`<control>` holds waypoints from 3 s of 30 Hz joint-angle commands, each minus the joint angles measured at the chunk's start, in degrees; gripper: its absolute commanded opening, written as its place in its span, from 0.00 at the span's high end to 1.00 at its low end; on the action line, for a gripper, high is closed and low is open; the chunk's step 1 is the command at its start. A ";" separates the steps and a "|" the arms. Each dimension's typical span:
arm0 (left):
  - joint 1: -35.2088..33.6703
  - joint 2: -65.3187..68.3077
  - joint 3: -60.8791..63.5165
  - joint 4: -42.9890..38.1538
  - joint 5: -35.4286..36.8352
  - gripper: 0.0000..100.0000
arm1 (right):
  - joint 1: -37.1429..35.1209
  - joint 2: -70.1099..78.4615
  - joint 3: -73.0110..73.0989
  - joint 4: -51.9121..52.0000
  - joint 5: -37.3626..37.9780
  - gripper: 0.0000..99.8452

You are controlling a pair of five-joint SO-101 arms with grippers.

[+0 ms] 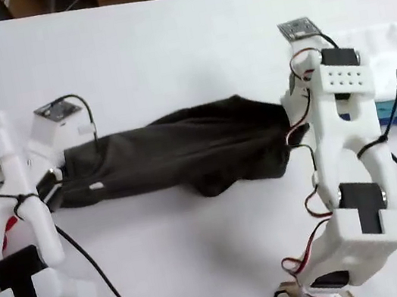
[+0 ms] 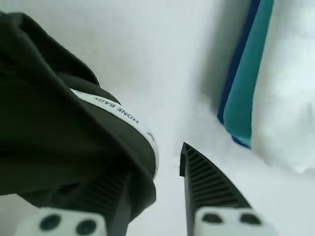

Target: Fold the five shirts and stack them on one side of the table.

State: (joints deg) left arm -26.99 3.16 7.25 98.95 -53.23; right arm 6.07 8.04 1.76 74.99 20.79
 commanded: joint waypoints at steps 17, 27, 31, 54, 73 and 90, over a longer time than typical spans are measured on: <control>-0.44 -0.35 1.36 -0.35 0.35 0.98 | -14.37 20.26 -34.64 -12.26 -12.31 0.77; -0.44 -0.44 3.91 -2.73 0.79 0.97 | -16.31 30.37 -68.40 9.80 -13.19 0.76; -0.44 -0.44 3.91 -2.55 0.79 0.97 | -18.59 32.31 -70.77 15.87 -29.80 0.76; -0.70 -0.44 3.74 -2.73 0.88 0.97 | -10.86 42.24 -77.80 26.42 -29.36 0.76; -0.44 -0.44 3.47 -2.81 0.88 0.97 | -19.21 16.57 -11.16 13.67 2.20 0.76; -0.44 -0.44 3.82 -2.81 0.88 0.97 | -21.14 21.85 -22.77 -11.91 -10.73 0.76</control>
State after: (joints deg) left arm -27.08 3.16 11.21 96.66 -52.70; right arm -14.59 29.32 -16.70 65.14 10.42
